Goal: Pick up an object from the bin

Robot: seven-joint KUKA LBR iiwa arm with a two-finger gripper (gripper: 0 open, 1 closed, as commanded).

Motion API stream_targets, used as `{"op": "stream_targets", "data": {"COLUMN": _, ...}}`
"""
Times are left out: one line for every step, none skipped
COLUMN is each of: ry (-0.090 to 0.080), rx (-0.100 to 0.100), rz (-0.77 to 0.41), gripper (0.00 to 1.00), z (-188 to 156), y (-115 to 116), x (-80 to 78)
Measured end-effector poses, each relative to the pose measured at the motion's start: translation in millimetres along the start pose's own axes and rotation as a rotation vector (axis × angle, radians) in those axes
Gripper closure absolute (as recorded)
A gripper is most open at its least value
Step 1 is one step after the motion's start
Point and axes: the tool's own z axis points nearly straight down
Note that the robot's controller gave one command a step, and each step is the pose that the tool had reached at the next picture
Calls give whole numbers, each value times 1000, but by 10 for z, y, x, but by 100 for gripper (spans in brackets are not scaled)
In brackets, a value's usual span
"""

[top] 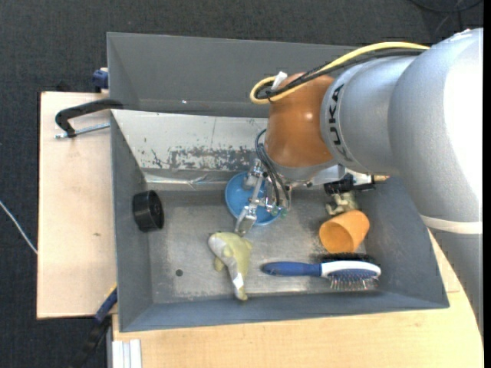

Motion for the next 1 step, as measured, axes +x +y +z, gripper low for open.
{"op": "stream_targets", "data": {"ry": 11, "rx": 1, "rz": -2, "gripper": 100, "z": -12, "y": 10, "x": 21}}
